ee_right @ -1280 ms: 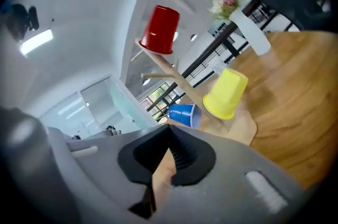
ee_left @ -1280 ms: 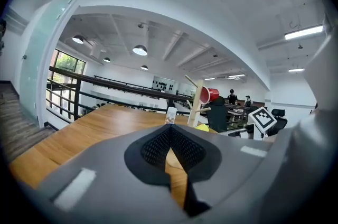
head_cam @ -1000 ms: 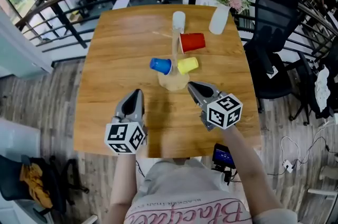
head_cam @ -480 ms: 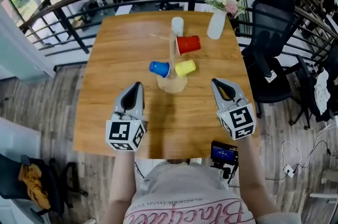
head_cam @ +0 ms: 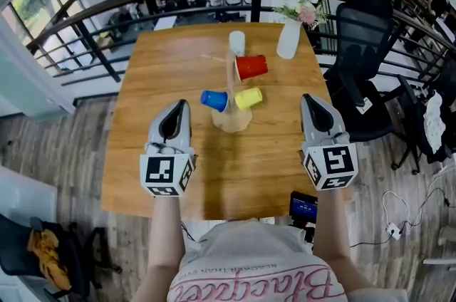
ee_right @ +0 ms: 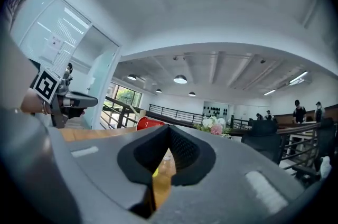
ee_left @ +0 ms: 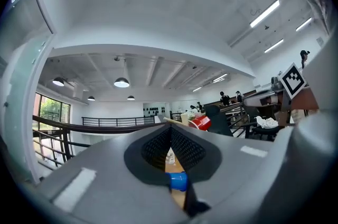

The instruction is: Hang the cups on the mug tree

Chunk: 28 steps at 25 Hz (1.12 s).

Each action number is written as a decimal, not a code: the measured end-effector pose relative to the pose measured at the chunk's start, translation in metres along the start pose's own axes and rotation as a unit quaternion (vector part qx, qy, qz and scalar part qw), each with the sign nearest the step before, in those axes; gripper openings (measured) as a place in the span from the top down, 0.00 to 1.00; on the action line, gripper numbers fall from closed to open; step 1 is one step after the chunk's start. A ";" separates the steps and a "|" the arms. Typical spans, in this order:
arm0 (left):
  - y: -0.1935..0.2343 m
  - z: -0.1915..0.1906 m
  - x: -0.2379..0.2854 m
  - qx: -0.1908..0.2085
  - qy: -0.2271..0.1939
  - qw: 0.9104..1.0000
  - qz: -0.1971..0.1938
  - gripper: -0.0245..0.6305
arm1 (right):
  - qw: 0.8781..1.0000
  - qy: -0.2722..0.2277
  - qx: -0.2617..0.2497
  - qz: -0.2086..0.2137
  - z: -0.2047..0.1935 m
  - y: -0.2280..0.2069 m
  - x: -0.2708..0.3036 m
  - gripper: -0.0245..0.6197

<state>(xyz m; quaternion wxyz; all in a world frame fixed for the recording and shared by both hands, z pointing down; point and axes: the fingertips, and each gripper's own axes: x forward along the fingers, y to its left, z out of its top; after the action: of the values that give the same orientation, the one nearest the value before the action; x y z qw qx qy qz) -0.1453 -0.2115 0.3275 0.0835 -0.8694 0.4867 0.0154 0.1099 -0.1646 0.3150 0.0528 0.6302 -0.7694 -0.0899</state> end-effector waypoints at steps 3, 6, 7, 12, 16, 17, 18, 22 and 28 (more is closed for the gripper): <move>0.000 0.009 0.003 0.013 -0.006 1.000 -0.001 0.95 | 1.000 -0.009 -0.015 -0.020 0.013 -0.005 -0.001 0.96; 0.002 0.019 0.005 0.022 -0.012 1.000 0.000 0.95 | 0.999 -0.019 -0.026 -0.028 0.025 -0.005 0.000 0.96; 0.003 0.023 0.006 0.022 -0.015 1.000 0.000 0.95 | 0.999 -0.022 -0.028 -0.028 0.029 -0.004 0.001 0.96; 0.005 0.035 0.009 0.022 -0.028 0.999 0.003 0.95 | 0.999 -0.030 -0.031 -0.029 0.039 -0.003 0.005 0.96; 0.007 0.040 0.008 0.029 -0.030 0.999 0.006 0.95 | 0.998 -0.037 -0.032 -0.028 0.044 0.000 0.002 0.96; 0.008 0.042 0.007 0.030 -0.031 0.999 0.007 0.95 | 0.998 -0.038 -0.032 -0.028 0.045 0.001 0.001 0.96; 0.008 0.043 0.006 0.030 -0.032 0.999 0.009 0.95 | 0.998 -0.039 -0.032 -0.029 0.045 0.001 0.000 0.96; 0.006 0.048 0.006 0.031 -0.037 0.999 0.011 0.95 | 0.998 -0.042 -0.032 -0.028 0.048 0.004 -0.002 0.96; 0.002 0.051 0.008 0.034 -0.038 0.999 0.008 0.95 | 0.998 -0.042 -0.039 -0.028 0.049 0.007 -0.001 0.96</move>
<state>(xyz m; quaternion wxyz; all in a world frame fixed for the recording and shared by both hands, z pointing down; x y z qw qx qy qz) -0.1400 -0.2115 0.2764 0.1310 -0.8608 0.4907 0.0326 0.0935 -0.1590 0.2684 0.0423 0.6443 -0.7491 -0.1481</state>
